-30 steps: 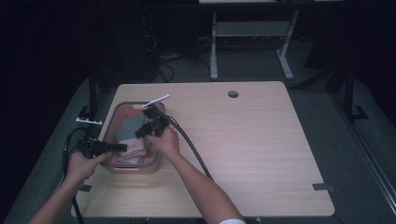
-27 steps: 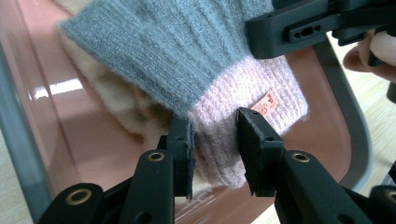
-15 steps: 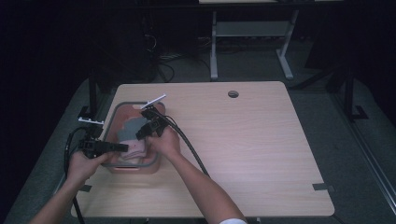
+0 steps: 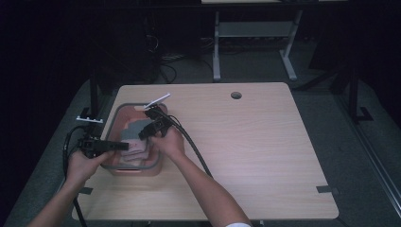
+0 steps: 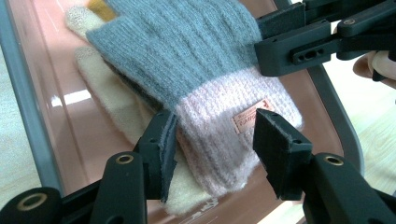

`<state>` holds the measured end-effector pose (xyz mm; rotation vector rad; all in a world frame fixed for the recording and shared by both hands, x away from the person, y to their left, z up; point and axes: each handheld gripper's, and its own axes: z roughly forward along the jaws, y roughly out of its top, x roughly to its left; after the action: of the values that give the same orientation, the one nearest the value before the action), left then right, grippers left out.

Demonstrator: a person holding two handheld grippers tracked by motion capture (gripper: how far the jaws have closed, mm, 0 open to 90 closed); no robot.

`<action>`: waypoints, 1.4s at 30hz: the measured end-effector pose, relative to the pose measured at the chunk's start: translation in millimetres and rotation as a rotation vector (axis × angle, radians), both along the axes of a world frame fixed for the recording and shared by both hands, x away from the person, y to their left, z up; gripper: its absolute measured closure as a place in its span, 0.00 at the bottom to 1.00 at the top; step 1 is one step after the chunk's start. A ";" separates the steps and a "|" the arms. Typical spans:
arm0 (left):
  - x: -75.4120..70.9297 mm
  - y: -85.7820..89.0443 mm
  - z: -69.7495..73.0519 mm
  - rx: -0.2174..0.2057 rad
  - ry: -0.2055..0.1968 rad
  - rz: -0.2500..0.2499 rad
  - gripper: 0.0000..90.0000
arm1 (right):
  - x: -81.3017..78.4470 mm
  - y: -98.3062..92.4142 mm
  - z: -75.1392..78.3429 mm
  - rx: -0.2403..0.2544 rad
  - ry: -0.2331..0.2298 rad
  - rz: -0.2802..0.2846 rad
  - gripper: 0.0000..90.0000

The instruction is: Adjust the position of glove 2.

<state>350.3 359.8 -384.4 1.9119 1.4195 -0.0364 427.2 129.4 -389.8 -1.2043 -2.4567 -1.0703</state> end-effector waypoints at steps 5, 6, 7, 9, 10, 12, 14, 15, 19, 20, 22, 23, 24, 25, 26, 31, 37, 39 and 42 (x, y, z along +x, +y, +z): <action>-0.7 -0.5 0.4 -0.010 -0.003 -0.005 0.53 | 0.0 -0.9 0.6 0.000 0.002 0.009 0.63; -0.7 -0.5 1.0 -0.010 -0.005 -0.006 0.53 | -0.1 -0.8 0.7 -0.001 0.002 0.008 0.63; -0.8 -1.2 1.7 -0.012 -0.005 -0.007 0.53 | -0.5 -0.7 0.9 -0.005 -0.001 0.005 0.62; -0.9 -2.2 3.0 -0.019 -0.008 0.000 0.53 | -0.1 -2.1 1.5 -0.006 -0.004 0.003 0.62; -0.8 -1.6 3.9 -0.014 -0.010 -0.008 0.53 | 0.0 -2.9 2.0 -0.003 -0.006 0.000 0.61; -1.0 -2.3 5.7 -0.025 -0.017 0.002 0.53 | 0.2 -4.9 3.6 0.004 -0.007 0.000 0.61; -0.8 -1.6 7.2 -0.023 -0.023 -0.006 0.53 | 0.1 -6.8 5.6 0.007 -0.012 -0.003 0.61; -0.8 -2.0 7.7 -0.028 -0.024 -0.003 0.54 | 0.0 -7.7 6.6 0.009 -0.012 -0.004 0.61; -1.0 -1.8 9.8 -0.040 -0.031 0.004 0.54 | -0.1 -12.7 9.7 0.021 -0.017 -0.010 0.61; -1.0 -1.9 10.3 -0.046 -0.031 0.007 0.54 | -0.2 -14.1 10.7 0.025 -0.018 -0.010 0.61; -1.3 -1.4 12.5 -0.055 -0.042 0.004 0.54 | -0.1 -17.6 13.0 0.034 -0.022 -0.013 0.60; -1.4 -1.7 13.5 -0.058 -0.046 0.004 0.54 | 0.0 -19.5 14.3 0.041 -0.024 -0.016 0.60; -1.4 -1.9 14.6 -0.064 -0.049 0.001 0.54 | -0.1 -21.6 15.9 0.044 -0.024 -0.018 0.60; -1.6 -2.6 15.6 -0.066 -0.052 0.003 0.53 | -0.1 -23.6 17.1 0.049 -0.025 -0.020 0.59; -1.8 -3.4 17.4 -0.068 -0.059 0.002 0.53 | -0.3 -25.0 18.0 0.053 -0.024 -0.021 0.59; -1.8 -8.3 23.5 -0.100 -0.082 -0.005 0.51 | -2.0 -36.4 22.8 0.093 -0.026 -0.035 0.57; -2.1 -18.9 31.5 -0.111 -0.114 -0.035 0.49 | -2.9 -54.6 30.1 0.130 -0.038 -0.054 0.54; -2.1 -23.6 33.2 -0.116 -0.115 -0.042 0.48 | -2.5 -61.1 32.3 0.134 -0.047 -0.059 0.54; -1.5 -27.3 34.7 -0.114 -0.120 -0.057 0.48 | -2.0 -70.3 35.3 0.144 -0.047 -0.069 0.53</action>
<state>348.8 332.5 -349.7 1.8297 1.2570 -0.0283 425.2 59.1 -354.5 -1.2396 -2.3412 -1.2843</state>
